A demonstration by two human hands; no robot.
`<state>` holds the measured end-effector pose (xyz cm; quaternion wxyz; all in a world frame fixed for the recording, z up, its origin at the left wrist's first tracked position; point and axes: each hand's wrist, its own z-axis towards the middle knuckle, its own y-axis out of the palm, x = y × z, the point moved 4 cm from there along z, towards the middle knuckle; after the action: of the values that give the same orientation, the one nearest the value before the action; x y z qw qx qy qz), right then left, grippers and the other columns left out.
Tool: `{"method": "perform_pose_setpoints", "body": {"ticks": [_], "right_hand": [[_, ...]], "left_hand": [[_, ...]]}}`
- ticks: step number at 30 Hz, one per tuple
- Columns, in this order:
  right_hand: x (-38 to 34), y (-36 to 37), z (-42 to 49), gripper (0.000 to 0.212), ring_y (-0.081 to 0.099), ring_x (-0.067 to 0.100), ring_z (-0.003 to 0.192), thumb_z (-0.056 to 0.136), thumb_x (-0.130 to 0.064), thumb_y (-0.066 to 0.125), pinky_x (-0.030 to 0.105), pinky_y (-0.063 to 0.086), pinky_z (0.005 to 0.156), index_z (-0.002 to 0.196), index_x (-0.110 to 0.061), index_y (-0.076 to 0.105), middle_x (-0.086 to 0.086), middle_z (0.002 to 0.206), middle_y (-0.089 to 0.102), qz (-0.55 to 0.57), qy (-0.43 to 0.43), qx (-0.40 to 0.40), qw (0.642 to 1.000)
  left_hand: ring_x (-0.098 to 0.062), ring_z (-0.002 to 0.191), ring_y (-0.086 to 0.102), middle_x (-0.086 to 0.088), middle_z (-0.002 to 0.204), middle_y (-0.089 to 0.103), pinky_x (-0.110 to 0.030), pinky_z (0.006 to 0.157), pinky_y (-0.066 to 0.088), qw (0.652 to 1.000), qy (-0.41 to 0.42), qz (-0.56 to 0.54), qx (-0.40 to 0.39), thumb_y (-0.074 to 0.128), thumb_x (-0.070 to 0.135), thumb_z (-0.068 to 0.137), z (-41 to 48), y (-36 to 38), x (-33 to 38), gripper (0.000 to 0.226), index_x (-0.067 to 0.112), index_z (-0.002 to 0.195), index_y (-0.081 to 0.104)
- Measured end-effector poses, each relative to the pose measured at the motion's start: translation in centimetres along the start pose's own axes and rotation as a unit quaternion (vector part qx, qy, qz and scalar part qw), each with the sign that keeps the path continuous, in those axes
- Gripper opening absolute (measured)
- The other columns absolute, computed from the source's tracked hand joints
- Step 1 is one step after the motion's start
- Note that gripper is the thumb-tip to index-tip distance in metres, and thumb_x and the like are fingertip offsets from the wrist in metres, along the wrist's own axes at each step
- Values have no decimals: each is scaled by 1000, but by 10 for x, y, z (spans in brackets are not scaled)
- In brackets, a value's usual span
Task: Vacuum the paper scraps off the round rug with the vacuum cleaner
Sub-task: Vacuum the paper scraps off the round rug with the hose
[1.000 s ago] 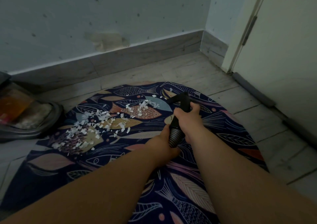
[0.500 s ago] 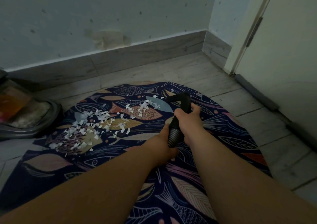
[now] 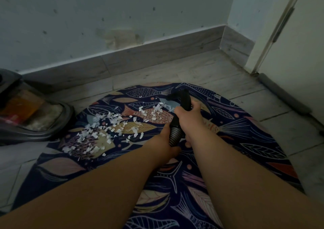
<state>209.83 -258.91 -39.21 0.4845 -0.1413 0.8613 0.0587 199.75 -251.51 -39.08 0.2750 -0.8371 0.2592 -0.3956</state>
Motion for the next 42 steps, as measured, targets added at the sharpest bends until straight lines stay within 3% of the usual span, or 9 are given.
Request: {"method": "perform_pose_setpoints", "body": {"ticks": [4, 7, 12, 16, 22, 26, 30, 38, 42], "right_hand": [[-1, -8, 2, 66, 58, 25, 93, 91, -28, 63, 48, 55, 86, 147, -36, 28, 5, 123, 54, -19, -23, 48, 998], [-2, -23, 6, 67, 55, 17, 81, 91, -26, 64, 44, 54, 85, 147, -32, 28, 3, 117, 54, -10, -38, 76, 996], [0, -47, 12, 65, 57, 20, 82, 89, -30, 66, 54, 57, 86, 143, -34, 30, -1, 103, 52, 12, -36, 122, 992], [0, -55, 17, 66, 59, 24, 85, 89, -29, 66, 56, 57, 83, 144, -36, 30, 2, 109, 55, 36, -24, 121, 992], [-9, -56, 31, 64, 57, 18, 84, 92, -25, 63, 33, 50, 69, 146, -32, 31, 4, 117, 55, 45, -39, 105, 993], [-23, -54, 45, 63, 59, 24, 91, 90, -26, 63, 43, 55, 82, 146, -30, 33, 8, 120, 57, 58, -29, 97, 993], [-35, -47, 56, 59, 58, 24, 87, 91, -22, 61, 40, 55, 72, 144, -28, 35, 2, 101, 53, 58, -33, 75, 995], [-35, -39, 63, 62, 60, 29, 95, 90, -27, 62, 49, 57, 84, 145, -31, 34, 10, 119, 56, 49, -17, 71, 996], [-34, -53, 58, 63, 57, 22, 81, 92, -24, 62, 37, 52, 68, 147, -28, 31, 9, 116, 56, 42, -29, 130, 990]], "left_hand": [[-30, 94, 64, -14, 122, 58, -40, 82, 54, 1000, 14, -2, -9, 61, 31, 87, 3, 4, 7, 97, 36, 148, -14], [-29, 95, 64, -13, 123, 58, -37, 79, 53, 999, 28, -7, -19, 60, 33, 88, 8, 8, 19, 95, 35, 149, -13], [-26, 99, 61, -12, 130, 54, -28, 75, 44, 997, 58, 16, -44, 60, 36, 89, 19, 16, 38, 95, 33, 149, -13], [-27, 107, 58, -12, 136, 49, -27, 77, 42, 996, 63, 36, -48, 60, 37, 89, 25, 16, 46, 95, 30, 150, -12], [-28, 113, 55, -13, 140, 46, -28, 85, 42, 997, 65, 34, -28, 63, 35, 87, 33, 8, 54, 99, 28, 150, -13], [-28, 116, 53, -14, 141, 45, -27, 83, 40, 995, 76, 63, -19, 65, 29, 87, 40, -2, 62, 104, 26, 148, -20], [-29, 115, 54, -16, 139, 47, -29, 87, 42, 994, 84, 70, -4, 64, 28, 88, 47, -14, 66, 104, 28, 147, -21], [-29, 117, 53, -15, 140, 46, -27, 88, 40, 994, 87, 72, -11, 63, 28, 89, 50, -19, 63, 103, 30, 147, -22], [-24, 103, 58, -16, 139, 48, -24, 78, 38, 992, 94, 81, -26, 59, 30, 92, 49, -12, 71, 98, 29, 148, -21]]}}
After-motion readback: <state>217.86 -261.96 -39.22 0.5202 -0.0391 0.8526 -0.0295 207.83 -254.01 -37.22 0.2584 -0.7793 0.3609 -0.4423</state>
